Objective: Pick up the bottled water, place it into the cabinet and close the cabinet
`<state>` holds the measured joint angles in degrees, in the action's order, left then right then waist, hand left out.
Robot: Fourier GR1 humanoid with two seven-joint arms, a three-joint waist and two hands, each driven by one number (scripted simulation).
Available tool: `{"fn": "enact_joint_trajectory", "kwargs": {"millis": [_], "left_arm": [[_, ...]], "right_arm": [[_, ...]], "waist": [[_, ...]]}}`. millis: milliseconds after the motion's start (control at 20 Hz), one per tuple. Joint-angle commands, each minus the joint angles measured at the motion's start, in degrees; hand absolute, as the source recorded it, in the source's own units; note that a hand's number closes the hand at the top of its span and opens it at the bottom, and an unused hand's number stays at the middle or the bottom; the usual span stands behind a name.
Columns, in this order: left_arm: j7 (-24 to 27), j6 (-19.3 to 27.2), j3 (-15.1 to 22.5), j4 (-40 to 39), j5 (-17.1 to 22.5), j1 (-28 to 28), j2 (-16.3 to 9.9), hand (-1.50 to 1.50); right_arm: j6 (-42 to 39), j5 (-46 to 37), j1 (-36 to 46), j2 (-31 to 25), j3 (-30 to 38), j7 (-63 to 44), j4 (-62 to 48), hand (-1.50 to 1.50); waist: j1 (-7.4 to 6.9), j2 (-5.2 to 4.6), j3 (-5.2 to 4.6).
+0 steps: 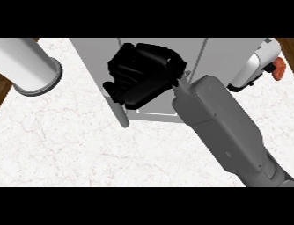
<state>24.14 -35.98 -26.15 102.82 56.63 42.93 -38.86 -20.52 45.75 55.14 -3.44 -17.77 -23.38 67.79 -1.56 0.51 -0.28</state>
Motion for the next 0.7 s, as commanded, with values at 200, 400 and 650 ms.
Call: {"fn": "enact_joint_trajectory", "kwargs": {"millis": [200,400,650], "left_arm": [[-0.8,-1.8,0.7,-3.1,-1.5,-3.3,1.1,-1.5],[-2.2,-0.2,-0.1,1.1,-0.4,-2.5,0.7,-1.5],[-2.5,-0.1,1.0,0.2,-2.7,-4.4,1.1,-1.5]], "right_arm": [[3.5,-5.7,8.5,-2.5,7.9,6.8,-6.1,-1.5],[6.0,-9.1,10.2,-2.4,8.0,9.0,-7.0,-1.5],[9.2,-10.9,11.2,-1.9,8.8,10.7,-8.5,-1.5]], "waist": [[0.25,-0.83,0.17],[-0.24,-0.85,0.27],[-0.25,-1.08,0.2]]}}
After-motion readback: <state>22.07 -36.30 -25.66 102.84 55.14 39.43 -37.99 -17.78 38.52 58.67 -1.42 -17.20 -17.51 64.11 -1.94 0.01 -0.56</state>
